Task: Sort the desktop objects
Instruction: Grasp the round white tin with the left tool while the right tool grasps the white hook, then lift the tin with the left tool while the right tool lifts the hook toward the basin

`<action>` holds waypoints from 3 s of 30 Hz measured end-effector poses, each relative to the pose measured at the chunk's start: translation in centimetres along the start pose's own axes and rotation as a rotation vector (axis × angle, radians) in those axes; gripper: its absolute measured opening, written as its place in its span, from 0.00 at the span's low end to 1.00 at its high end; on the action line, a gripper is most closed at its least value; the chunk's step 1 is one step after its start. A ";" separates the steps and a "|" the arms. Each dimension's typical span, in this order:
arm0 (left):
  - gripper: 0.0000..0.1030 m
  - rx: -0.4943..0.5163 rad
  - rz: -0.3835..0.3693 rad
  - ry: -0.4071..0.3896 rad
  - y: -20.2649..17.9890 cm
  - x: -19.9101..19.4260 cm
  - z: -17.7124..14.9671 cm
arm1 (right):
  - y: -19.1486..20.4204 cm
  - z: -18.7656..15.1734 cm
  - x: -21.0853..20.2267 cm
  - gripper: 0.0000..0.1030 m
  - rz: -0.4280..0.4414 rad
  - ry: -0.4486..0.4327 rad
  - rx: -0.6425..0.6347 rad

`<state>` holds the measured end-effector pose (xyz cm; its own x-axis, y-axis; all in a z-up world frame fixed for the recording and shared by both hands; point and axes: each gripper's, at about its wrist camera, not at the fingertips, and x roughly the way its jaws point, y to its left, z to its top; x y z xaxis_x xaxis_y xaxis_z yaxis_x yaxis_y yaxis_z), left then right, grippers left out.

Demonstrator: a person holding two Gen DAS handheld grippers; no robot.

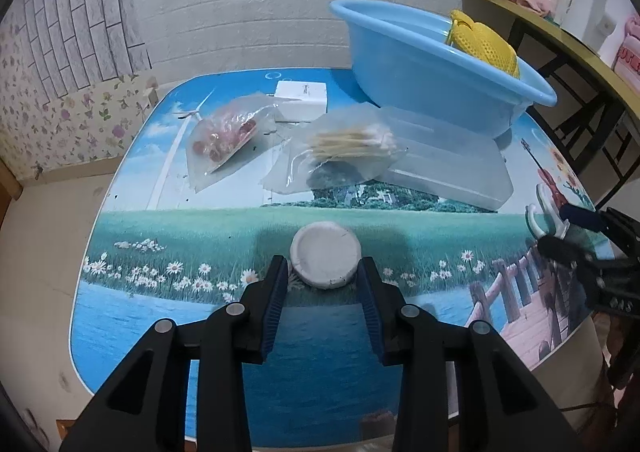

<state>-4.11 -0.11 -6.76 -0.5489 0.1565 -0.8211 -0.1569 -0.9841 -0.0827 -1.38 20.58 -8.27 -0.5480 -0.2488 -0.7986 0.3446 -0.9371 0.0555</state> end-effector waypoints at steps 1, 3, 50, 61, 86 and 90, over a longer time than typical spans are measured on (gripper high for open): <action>0.34 0.004 0.002 -0.005 -0.1 0.1 0.0 | 0.1 -0.1 -0.1 0.73 0.014 0.003 -0.008; 0.34 0.020 0.012 -0.015 -0.4 0.2 0.0 | 0.5 -0.5 -0.2 0.73 0.013 0.005 -0.030; 0.71 0.131 -0.054 -0.018 -2.8 -1.0 1.2 | -2.3 4.0 -4.2 0.53 0.109 -0.194 0.065; 0.35 0.139 -0.055 -0.029 -2.4 0.5 0.8 | -2.1 4.0 -3.9 0.53 0.101 -0.180 0.066; 0.36 0.170 -0.150 -0.229 -5.6 -5.2 11.2 | -3.4 8.3 -5.3 0.53 0.103 -0.281 0.064; 0.36 0.189 -0.151 -0.211 -6.4 -3.5 12.9 | -4.0 10.2 -4.6 0.53 0.117 -0.301 0.064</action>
<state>-11.73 6.72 3.95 -0.6627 0.3330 -0.6708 -0.3888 -0.9185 -0.0719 -8.05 22.99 1.29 -0.7118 -0.4076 -0.5720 0.3746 -0.9092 0.1818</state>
